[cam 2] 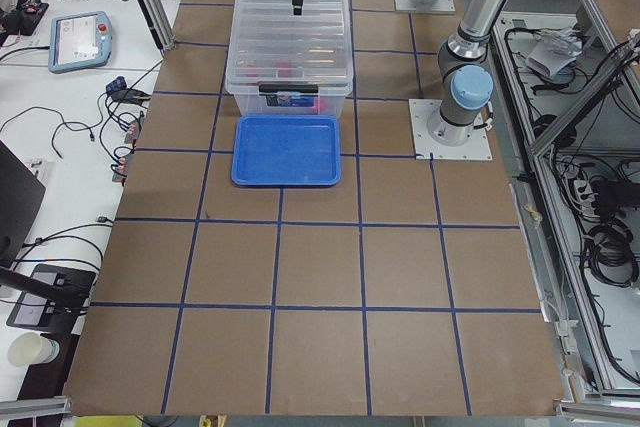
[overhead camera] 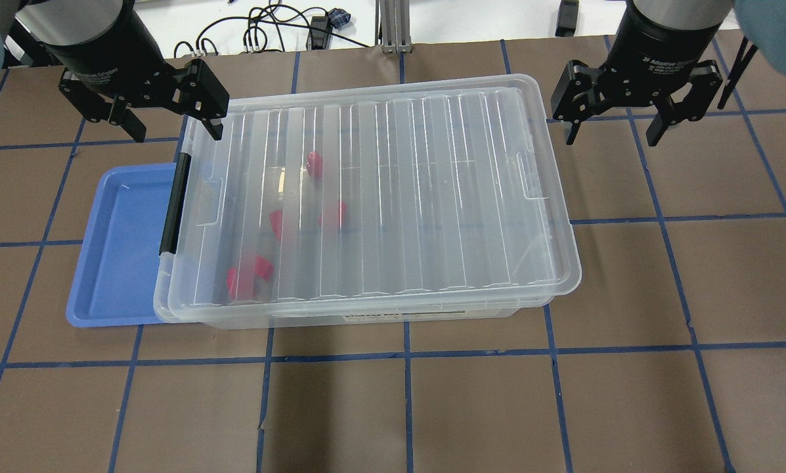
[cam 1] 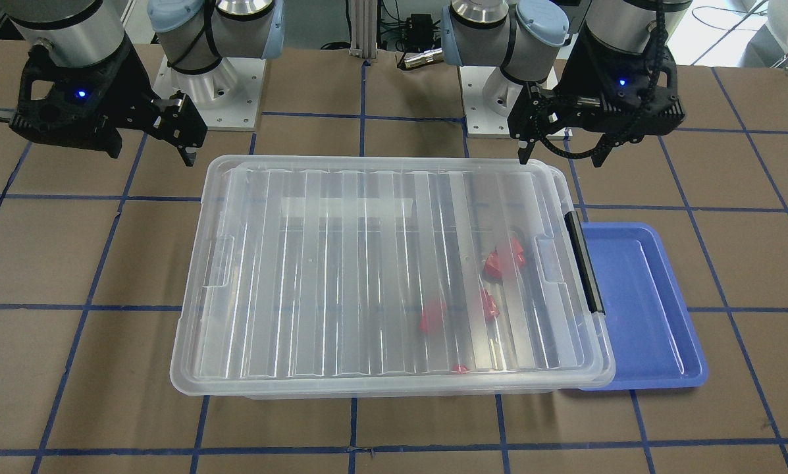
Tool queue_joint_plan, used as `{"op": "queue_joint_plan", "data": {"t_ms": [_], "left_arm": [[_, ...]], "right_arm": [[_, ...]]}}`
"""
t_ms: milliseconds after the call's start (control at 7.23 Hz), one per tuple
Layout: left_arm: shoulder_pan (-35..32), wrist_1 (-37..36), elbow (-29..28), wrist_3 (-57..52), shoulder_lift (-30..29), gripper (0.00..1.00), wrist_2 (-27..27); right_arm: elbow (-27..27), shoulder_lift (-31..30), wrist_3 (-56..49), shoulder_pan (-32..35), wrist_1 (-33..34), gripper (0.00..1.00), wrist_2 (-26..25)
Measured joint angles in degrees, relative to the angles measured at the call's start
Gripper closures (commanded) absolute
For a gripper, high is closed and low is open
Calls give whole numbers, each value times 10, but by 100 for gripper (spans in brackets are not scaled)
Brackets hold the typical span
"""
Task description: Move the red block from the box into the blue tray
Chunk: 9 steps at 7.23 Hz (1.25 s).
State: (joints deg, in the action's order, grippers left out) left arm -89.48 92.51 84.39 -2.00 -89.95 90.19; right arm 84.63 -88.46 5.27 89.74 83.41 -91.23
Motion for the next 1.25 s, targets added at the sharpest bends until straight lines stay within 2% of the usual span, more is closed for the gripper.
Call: {"op": "queue_joint_plan", "data": {"t_ms": [692, 969, 1245], "left_arm": [[-3, -9, 1, -1, -4, 0, 4], [-9, -5, 7, -1, 22, 0, 2], [-9, -8, 8, 0, 23, 0, -1]], "right_arm": [[4, 12, -3, -2, 2, 0, -3], [19, 33, -3, -3, 8, 0, -4], [25, 70, -1, -3, 26, 0, -4]]}}
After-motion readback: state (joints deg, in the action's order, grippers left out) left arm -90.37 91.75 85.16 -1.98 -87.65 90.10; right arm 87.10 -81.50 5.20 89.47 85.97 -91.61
